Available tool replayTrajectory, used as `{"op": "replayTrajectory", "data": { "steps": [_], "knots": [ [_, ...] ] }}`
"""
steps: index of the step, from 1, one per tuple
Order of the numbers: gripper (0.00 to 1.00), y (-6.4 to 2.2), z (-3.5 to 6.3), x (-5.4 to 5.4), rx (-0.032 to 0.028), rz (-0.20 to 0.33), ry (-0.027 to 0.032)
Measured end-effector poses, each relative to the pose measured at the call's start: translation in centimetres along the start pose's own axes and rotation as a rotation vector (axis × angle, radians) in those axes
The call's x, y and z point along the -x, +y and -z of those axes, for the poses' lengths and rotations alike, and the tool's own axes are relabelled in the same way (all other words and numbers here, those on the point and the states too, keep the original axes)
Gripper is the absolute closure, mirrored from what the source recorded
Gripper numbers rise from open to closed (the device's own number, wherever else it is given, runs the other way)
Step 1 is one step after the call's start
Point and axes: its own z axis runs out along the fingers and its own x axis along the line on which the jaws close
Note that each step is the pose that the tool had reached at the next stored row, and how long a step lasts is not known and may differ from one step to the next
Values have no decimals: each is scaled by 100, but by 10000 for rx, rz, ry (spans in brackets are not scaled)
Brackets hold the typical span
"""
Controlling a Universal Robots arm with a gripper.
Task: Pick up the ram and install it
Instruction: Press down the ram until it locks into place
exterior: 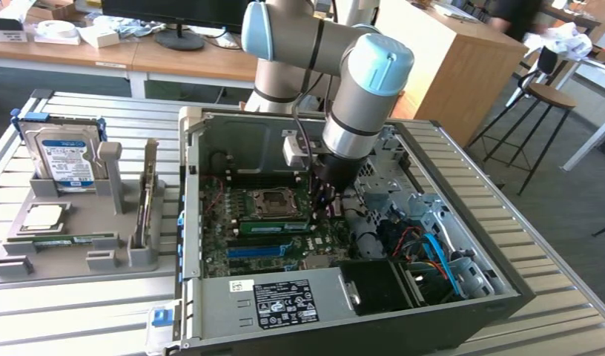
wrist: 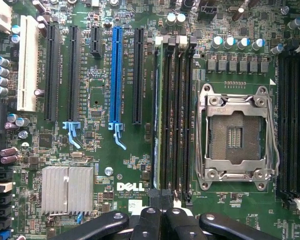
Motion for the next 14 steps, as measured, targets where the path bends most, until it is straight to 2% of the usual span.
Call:
{"op": "replayTrajectory", "data": {
  "steps": [7,14],
  "knots": [
    [90,1,13,2,-1,0,-16],
    [90,6,163,4,0,0,-2]
  ]
}}
